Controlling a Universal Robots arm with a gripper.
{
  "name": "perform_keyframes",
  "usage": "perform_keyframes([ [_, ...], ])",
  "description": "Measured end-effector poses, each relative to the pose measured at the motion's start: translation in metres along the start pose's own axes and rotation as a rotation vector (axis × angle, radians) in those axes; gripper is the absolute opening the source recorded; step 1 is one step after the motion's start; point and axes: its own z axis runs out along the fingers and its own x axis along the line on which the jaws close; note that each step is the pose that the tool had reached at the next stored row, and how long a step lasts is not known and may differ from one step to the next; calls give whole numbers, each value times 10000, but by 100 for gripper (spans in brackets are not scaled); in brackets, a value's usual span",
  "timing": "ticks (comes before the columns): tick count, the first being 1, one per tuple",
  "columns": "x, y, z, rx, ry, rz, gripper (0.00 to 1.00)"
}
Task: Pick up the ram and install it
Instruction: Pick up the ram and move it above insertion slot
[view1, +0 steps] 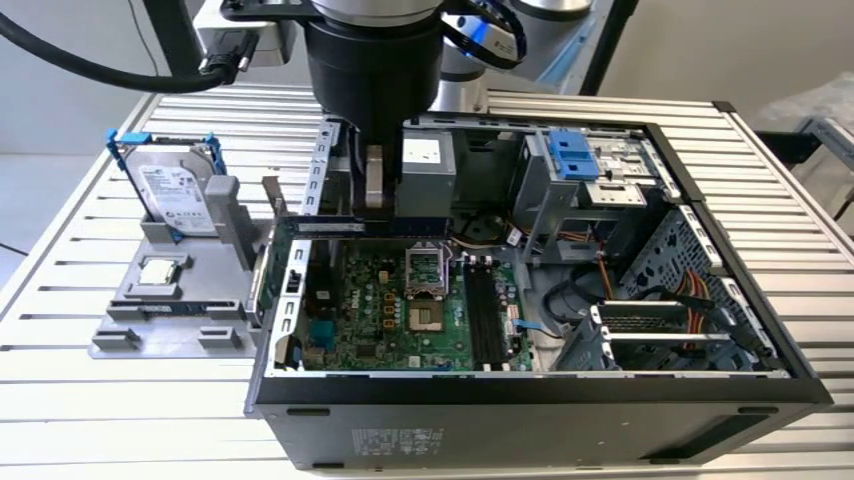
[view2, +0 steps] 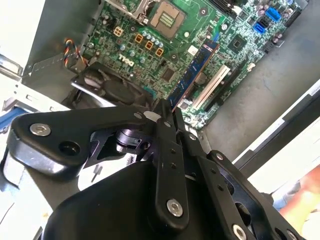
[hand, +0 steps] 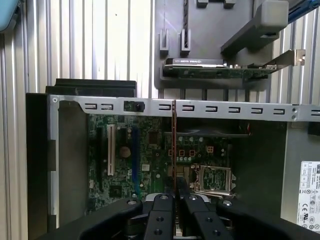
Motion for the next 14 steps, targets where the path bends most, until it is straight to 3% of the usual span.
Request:
perform_keyframes([
  [14, 0, -136, 0, 0, 0, 1, 0],
])
